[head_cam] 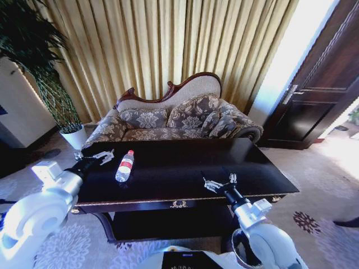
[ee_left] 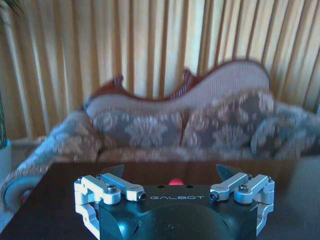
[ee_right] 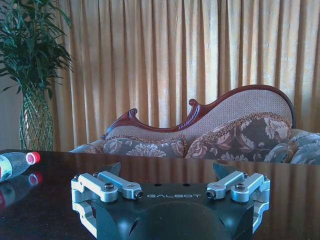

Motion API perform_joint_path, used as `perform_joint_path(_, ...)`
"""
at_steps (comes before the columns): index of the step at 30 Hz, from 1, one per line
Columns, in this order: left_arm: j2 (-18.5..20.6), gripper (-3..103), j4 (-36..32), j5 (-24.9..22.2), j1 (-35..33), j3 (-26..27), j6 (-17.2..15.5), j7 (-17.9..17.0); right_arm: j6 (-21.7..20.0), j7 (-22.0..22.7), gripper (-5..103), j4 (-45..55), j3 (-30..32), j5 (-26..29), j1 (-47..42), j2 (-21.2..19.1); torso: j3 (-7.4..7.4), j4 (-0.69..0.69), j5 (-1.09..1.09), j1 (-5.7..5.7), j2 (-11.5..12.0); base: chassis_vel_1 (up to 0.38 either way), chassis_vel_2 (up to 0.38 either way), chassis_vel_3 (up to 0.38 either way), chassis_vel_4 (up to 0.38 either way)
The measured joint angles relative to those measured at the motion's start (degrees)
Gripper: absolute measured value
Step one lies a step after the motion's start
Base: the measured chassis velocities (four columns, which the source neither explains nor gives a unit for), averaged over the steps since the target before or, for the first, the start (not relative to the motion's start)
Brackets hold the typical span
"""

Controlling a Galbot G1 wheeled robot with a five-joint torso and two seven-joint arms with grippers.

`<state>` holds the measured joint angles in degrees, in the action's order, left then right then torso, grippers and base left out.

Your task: Move to the front of the table and place the trash on the table into the trash bin.

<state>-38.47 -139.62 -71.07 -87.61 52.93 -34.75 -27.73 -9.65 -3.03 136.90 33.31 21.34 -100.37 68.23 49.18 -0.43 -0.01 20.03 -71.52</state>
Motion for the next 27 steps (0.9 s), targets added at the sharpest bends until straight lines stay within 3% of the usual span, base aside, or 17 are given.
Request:
perform_joint_path(9,2.34,100,3.37,-3.46,4.92,-5.27,-6.4,-0.23,0.0,0.0,100,-0.35,0.36,-0.08,-0.02,0.75,0.0,0.0,-0.01,0.0,0.0,0.0,0.0,0.0,0.0)
perform_joint_path(16,2.93,100,6.02,-3.64,7.65,-9.35,-6.55,-0.12,0.01,0.0,100,-0.67,0.03,-0.08,0.26,1.07,0.0,0.01,0.0,0.0,0.0,0.0,0.0,0.0,0.0)
perform_joint_path(27,0.46,100,11.03,2.25,12.92,-19.37,-6.29,1.14,0.65,0.0,100,-1.52,-0.11,-0.58,0.53,1.89,0.0,0.01,0.0,0.0,0.0,0.0,0.0,0.0,0.0)
